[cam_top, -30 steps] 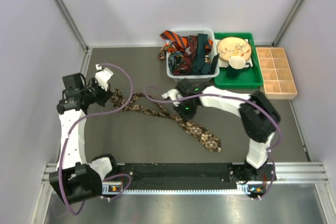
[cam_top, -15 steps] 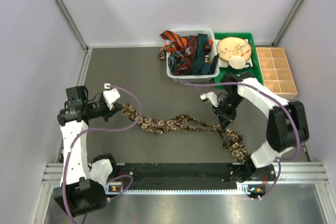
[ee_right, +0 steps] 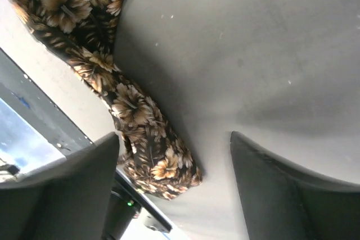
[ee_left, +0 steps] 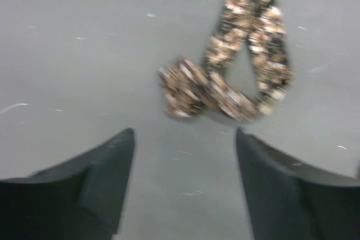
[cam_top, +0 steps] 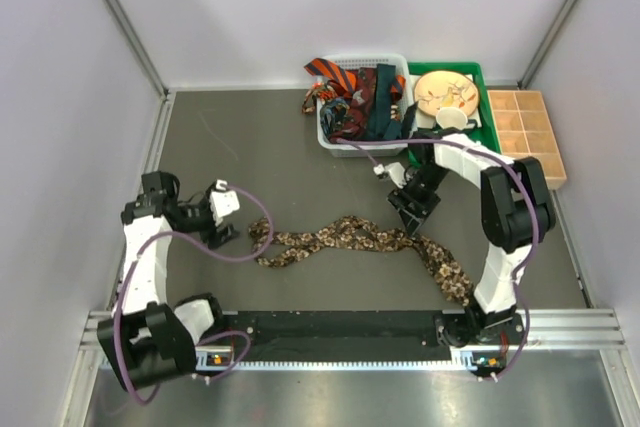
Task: Roll the ties
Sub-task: Flatten out the tie at the center of the board.
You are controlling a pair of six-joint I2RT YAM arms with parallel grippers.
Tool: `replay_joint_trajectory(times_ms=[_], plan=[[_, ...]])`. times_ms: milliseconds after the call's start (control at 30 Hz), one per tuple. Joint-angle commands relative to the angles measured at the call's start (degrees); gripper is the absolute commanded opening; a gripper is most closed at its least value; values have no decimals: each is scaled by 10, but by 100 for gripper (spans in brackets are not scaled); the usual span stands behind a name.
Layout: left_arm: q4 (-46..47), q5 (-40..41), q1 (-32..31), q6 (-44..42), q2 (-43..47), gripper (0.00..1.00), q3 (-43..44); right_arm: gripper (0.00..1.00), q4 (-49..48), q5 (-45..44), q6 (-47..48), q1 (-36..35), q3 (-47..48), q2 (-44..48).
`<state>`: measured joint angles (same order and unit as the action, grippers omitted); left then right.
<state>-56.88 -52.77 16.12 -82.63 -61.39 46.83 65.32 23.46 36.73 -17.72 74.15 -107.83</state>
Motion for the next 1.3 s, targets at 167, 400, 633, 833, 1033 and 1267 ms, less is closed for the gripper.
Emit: replay_joint_trajectory(times_ms=[167,400,633,833,1033,1267], plan=[[-15,7,1,83,37,80,0,90,-55,-52,-111,-74,-37,119],[130,4,1,359,-44,86,25,87,-133,-116,-138,-94,-99,100],[161,21,-1,484,-142,88,82,77,-188,-148,-156,-115,-164,101],[178,117,-76,435,-136,84,57,0,-182,-173,-149,-123,-180,127],[119,189,-159,502,-264,79,161,0,-151,-152,-134,-122,-182,197],[114,270,-253,563,-367,81,188,0,-134,-134,-130,-123,-181,273]])
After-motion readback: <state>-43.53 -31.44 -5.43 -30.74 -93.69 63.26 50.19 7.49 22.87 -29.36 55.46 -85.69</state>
